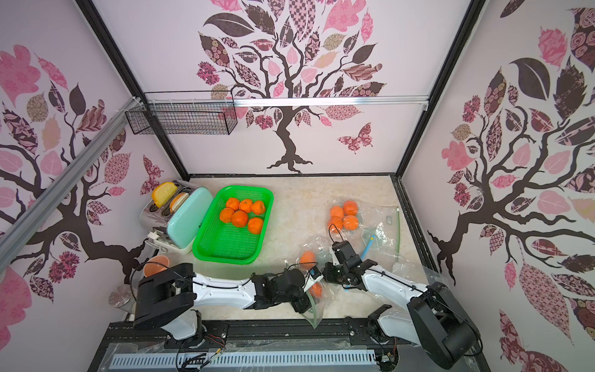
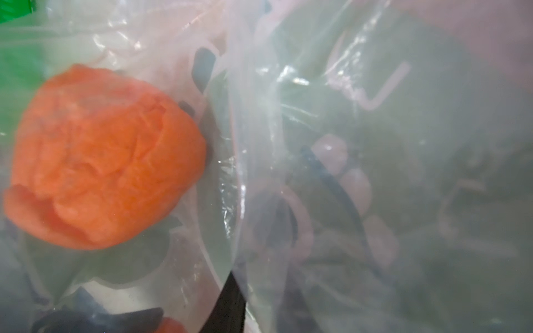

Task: Open the zip-top bag and take out the orange
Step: Pick up the orange from the zipper food storage bag.

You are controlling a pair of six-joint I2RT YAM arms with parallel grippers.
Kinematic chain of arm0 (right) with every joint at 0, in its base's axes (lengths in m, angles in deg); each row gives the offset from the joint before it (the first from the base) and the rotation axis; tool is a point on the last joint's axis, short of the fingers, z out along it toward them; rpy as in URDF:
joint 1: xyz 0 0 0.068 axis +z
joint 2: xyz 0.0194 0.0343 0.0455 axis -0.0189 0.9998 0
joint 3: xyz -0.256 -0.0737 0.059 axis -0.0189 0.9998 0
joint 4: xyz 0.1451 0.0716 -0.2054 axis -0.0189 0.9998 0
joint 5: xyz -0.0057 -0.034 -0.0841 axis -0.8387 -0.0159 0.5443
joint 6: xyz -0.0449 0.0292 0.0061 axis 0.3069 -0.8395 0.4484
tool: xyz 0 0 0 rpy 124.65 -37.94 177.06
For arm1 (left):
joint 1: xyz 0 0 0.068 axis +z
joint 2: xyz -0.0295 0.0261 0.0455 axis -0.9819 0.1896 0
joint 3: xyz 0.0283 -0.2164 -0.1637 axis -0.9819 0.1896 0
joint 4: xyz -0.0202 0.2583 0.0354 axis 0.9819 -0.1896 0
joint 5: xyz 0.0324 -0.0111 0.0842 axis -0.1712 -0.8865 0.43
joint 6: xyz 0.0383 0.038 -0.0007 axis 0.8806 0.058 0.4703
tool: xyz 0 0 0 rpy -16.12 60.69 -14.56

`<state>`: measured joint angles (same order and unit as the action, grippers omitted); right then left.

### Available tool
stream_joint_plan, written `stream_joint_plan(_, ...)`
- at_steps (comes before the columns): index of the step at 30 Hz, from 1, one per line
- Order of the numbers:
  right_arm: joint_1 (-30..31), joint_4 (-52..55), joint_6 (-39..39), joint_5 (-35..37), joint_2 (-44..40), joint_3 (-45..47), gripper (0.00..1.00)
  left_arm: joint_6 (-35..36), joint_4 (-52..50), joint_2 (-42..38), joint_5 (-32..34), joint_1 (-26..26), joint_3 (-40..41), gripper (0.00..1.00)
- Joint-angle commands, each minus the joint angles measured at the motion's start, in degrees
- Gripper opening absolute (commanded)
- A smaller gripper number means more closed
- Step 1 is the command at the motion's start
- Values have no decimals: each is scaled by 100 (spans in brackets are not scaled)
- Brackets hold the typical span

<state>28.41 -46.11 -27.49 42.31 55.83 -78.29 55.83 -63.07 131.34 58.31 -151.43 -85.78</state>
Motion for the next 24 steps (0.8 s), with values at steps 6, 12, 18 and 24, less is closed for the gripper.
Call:
stream_joint_plan(6,4,140,66,283,85,68,22,-496,-470,-1081,-81,3,471,63)
stream_joint_plan(12,4,37,56,390,67,106,22,-1066,-1439,-1878,-303,2,572,59)
stream_joint_plan(18,4,-318,-5,413,203,230,22,-1620,-2281,-2877,-235,6,702,57)
stream_joint_plan(24,4,-581,-87,491,188,313,22,-2074,-3366,-4189,656,57,772,55)
